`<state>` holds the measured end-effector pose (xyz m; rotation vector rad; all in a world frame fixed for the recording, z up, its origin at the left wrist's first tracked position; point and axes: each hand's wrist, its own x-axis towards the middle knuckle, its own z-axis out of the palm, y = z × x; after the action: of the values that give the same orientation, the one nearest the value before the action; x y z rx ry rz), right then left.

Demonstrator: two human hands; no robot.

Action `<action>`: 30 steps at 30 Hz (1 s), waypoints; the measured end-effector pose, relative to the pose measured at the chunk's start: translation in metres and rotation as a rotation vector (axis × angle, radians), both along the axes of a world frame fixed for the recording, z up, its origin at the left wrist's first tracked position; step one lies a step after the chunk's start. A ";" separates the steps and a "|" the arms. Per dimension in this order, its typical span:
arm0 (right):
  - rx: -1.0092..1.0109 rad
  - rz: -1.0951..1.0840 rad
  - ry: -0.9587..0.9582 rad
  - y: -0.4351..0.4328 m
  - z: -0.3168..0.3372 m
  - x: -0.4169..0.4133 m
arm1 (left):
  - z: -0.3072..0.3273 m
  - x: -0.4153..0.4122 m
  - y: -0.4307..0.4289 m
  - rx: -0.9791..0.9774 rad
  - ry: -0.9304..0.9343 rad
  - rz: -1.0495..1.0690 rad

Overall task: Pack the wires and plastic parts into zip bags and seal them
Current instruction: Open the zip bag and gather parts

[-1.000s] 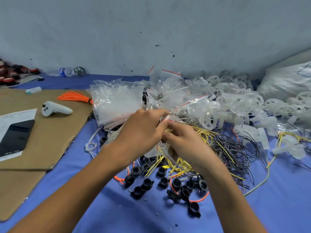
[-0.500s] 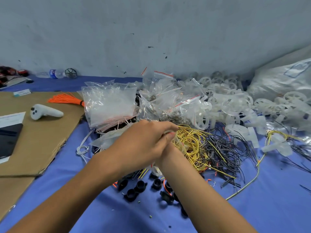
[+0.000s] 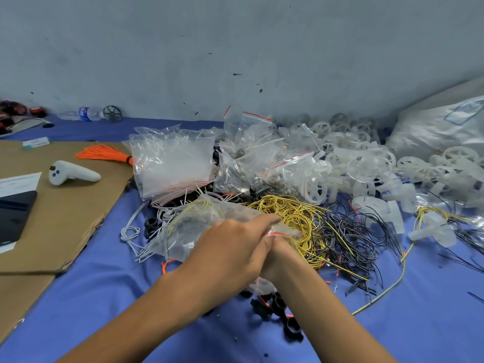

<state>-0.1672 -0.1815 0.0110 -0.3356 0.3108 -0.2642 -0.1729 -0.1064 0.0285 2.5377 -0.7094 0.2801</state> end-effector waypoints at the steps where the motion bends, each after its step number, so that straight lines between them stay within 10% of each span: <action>1: -0.319 0.319 0.035 -0.010 -0.002 0.007 | 0.002 0.000 0.001 -0.018 -0.016 0.010; 6: -1.109 0.879 -0.290 -0.095 0.005 -0.003 | 0.003 0.008 0.009 -0.119 -0.073 0.080; 15: -2.274 -0.041 0.524 -0.260 -0.022 0.065 | 0.009 0.014 0.011 -0.149 -0.020 0.101; 24: -2.413 0.296 0.733 -0.314 -0.049 0.108 | 0.017 0.013 0.015 -0.117 -0.006 0.141; 30: -2.248 -0.381 0.678 -0.328 -0.014 0.086 | 0.016 0.013 0.014 -0.139 -0.028 0.143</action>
<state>-0.0812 -0.5098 -0.0027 -2.6377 0.6383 -0.8115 -0.1595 -0.0922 0.0449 2.4589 -0.5007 0.4007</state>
